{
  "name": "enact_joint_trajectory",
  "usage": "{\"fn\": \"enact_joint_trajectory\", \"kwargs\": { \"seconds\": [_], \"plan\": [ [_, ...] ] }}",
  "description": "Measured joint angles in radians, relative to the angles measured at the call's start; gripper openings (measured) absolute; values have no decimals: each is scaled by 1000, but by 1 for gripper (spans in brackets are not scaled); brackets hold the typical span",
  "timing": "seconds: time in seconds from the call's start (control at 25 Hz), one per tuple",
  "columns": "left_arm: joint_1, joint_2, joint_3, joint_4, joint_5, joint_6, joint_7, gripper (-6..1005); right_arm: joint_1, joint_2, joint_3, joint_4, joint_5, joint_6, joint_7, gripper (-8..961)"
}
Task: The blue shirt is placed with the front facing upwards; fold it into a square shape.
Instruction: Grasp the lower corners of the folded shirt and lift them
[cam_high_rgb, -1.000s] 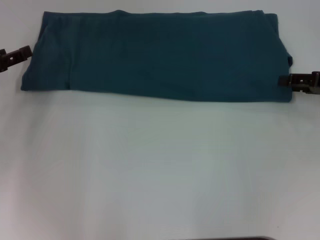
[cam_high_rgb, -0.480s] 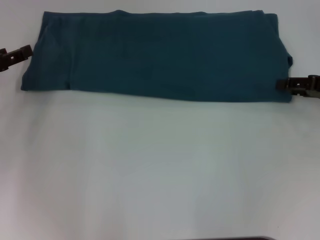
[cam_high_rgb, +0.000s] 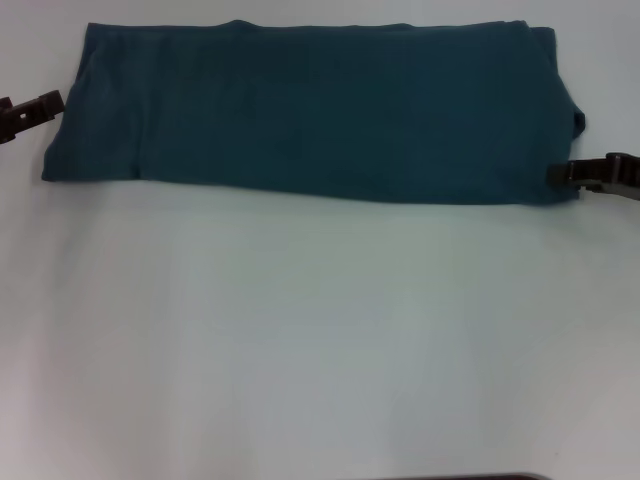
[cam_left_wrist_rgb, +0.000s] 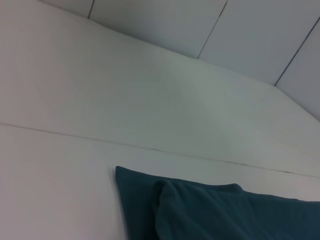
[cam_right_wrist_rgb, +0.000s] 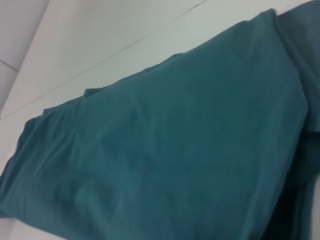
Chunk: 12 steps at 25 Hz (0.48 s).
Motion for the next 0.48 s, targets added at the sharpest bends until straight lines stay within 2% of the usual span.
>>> {"fn": "enact_joint_trajectory", "kwargs": {
  "seconds": [0.04,0.44,0.48],
  "plan": [
    [0,0,0,0,0,1,0,862,0,0,1,0,0,2,-4,426],
    [0,-1,0,0,1,2,-2,861,3,-2,2,1,-4,-6,-5,5],
    [0,-1,0,0,1,1,-2,861,3,-2,2,1,-4,-6,-5,5]
  ]
}}
